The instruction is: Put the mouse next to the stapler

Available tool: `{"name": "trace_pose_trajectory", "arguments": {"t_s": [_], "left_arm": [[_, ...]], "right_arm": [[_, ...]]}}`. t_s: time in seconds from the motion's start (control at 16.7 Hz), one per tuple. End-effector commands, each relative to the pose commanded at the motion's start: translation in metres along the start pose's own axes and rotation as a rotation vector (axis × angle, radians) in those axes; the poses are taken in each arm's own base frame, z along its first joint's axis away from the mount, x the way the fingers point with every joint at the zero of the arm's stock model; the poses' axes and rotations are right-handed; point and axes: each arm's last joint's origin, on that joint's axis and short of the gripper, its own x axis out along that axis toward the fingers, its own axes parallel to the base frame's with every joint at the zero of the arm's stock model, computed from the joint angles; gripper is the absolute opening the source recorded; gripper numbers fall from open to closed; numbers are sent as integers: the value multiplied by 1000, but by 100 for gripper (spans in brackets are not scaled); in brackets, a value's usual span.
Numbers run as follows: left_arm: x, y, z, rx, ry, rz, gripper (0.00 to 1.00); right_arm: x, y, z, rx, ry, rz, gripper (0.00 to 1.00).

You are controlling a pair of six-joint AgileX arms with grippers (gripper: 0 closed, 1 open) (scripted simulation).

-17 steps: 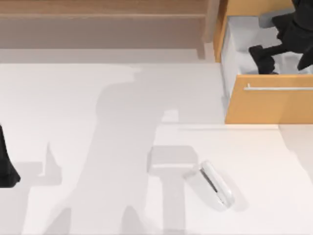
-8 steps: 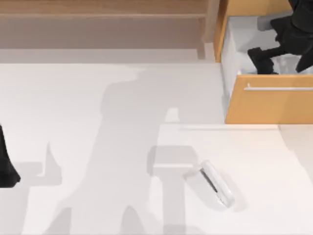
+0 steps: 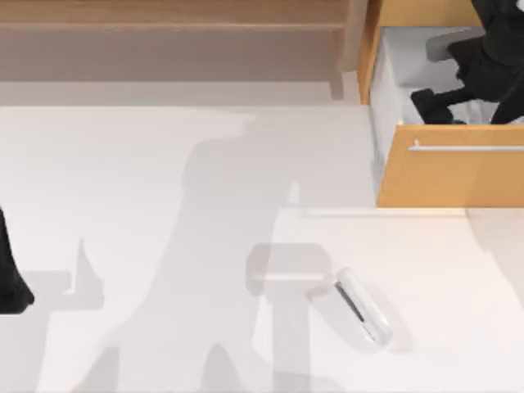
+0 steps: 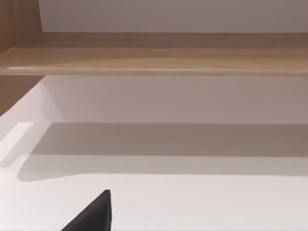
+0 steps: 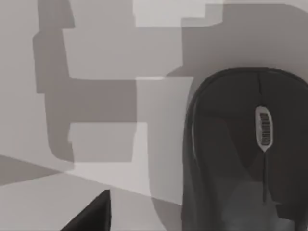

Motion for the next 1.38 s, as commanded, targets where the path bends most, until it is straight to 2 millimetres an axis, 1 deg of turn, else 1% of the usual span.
{"name": "trace_pose_trajectory", "arguments": {"t_s": [0.18, 0.42, 1.2, 1.26, 1.38], "left_arm": [[0, 0, 0, 0, 0, 0, 100], [0, 0, 0, 0, 0, 0, 100], [0, 0, 0, 0, 0, 0, 100], [0, 0, 0, 0, 0, 0, 100], [0, 0, 0, 0, 0, 0, 100]], "right_arm": [[10, -1, 1, 0, 0, 0, 100], [11, -1, 1, 0, 0, 0, 100], [11, -1, 1, 0, 0, 0, 2], [11, -1, 1, 0, 0, 0, 0], [11, -1, 1, 0, 0, 0, 0]]}}
